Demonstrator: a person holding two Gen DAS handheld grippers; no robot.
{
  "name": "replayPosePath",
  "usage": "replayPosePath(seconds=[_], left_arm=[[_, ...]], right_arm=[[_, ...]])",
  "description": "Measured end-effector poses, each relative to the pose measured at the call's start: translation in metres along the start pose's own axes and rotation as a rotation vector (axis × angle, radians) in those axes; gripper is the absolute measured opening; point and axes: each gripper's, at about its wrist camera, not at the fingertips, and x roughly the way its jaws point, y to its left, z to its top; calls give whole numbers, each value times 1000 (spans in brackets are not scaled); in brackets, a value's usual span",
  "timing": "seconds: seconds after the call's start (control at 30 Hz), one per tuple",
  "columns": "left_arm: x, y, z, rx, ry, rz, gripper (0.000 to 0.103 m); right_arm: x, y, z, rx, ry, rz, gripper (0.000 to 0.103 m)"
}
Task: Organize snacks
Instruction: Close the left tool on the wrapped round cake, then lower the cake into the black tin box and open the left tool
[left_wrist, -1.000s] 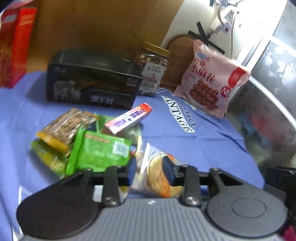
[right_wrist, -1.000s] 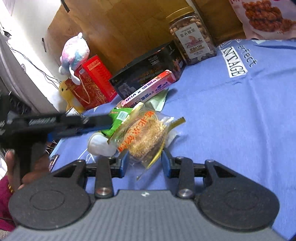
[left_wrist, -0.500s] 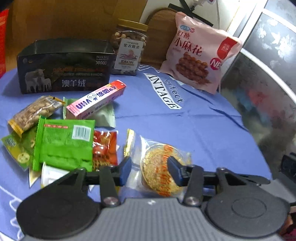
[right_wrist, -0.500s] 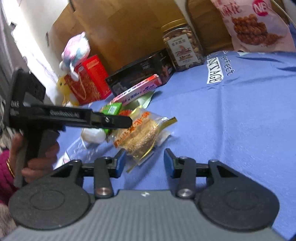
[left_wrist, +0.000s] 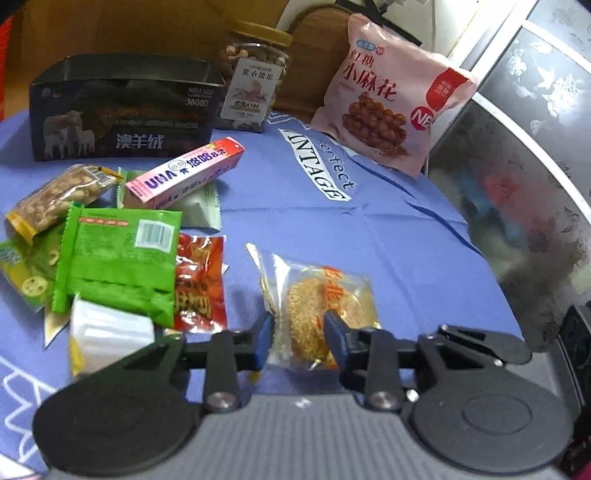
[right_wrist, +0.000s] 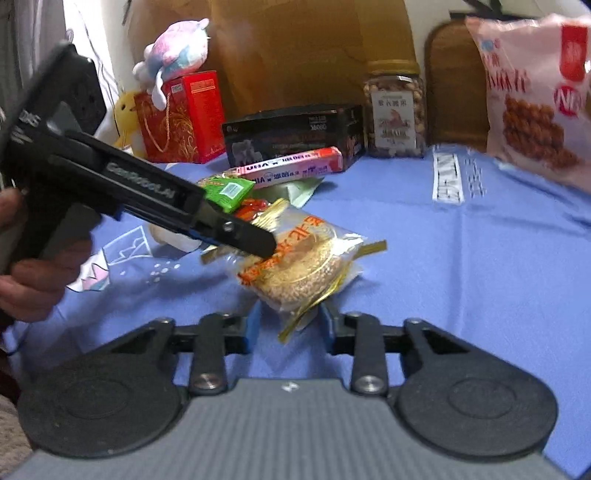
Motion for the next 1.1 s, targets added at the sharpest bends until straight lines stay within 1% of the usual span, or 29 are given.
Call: replayPosePath(seconds=[0.17, 0.33, 0.43, 0.57, 0.73, 0.83, 0.97, 1.1], left_arm=[[-29, 8, 1, -22, -75, 2, 28], [-60, 26, 14, -48, -168, 27, 27], [-72, 38, 28, -53, -221, 56, 27], [-81, 60, 60, -73, -277, 82, 27], [-76, 85, 113, -74, -350, 121, 27], [-63, 100, 137, -87, -367, 161, 27], [-44, 124, 158, -120, -368, 199, 27], [-27, 139, 173, -119, -348, 225, 28]], right_arm=[[0, 10, 15, -32, -49, 24, 33], [14, 27, 42, -99, -103, 57, 33], [27, 36, 63, -138, -133, 71, 33], [54, 43, 94, -183, -162, 83, 33], [95, 38, 146, -208, -198, 74, 33], [124, 31, 171, -186, -181, 74, 33], [164, 23, 192, -162, -137, 78, 33], [190, 22, 200, -174, -108, 46, 35]])
